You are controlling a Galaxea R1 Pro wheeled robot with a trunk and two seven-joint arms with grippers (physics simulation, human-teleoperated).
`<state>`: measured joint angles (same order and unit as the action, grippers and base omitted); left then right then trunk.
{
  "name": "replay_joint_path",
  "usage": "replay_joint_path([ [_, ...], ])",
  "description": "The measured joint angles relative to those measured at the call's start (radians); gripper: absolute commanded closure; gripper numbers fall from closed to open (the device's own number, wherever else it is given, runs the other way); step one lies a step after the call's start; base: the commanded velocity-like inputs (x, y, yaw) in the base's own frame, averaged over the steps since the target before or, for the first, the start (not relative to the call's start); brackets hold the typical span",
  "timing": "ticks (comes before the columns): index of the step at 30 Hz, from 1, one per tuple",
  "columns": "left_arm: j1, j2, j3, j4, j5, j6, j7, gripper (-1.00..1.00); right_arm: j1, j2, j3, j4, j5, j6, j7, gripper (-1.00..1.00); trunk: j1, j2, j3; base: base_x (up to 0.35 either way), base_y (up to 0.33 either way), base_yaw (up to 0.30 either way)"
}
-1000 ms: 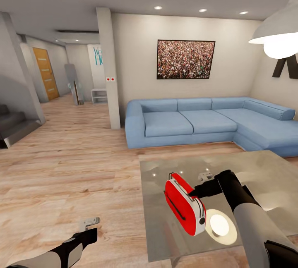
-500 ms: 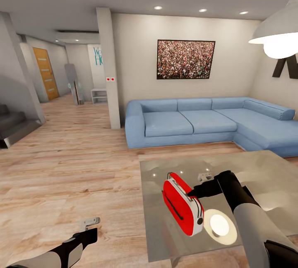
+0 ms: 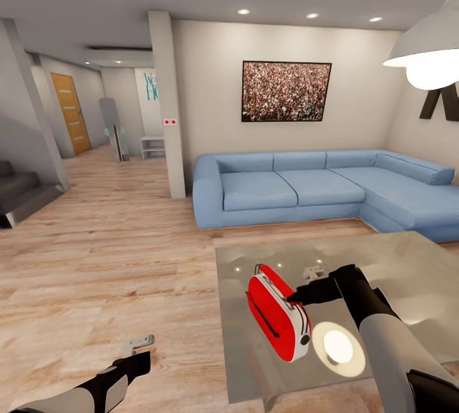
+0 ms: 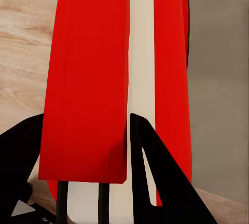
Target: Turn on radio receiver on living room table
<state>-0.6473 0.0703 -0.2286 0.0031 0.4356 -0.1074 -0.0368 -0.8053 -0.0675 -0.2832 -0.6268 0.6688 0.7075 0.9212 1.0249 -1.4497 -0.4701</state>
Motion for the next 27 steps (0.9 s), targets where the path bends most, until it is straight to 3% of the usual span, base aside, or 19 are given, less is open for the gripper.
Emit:
replay_joint_path([
  [10,0.0,-0.001,0.0,0.0,0.0,0.0,0.0,1.0,0.0,0.0,0.0,0.002,-0.002,-0.001,-0.007,1.0,0.038,-0.07,-0.031,0.0,0.0,0.0],
  [27,0.0,-0.001,0.0,0.0,0.0,0.0,0.0,1.0,0.0,0.0,0.0,0.009,-0.005,0.0,-0.009,1.0,0.042,-0.077,-0.034,0.0,0.0,0.0],
])
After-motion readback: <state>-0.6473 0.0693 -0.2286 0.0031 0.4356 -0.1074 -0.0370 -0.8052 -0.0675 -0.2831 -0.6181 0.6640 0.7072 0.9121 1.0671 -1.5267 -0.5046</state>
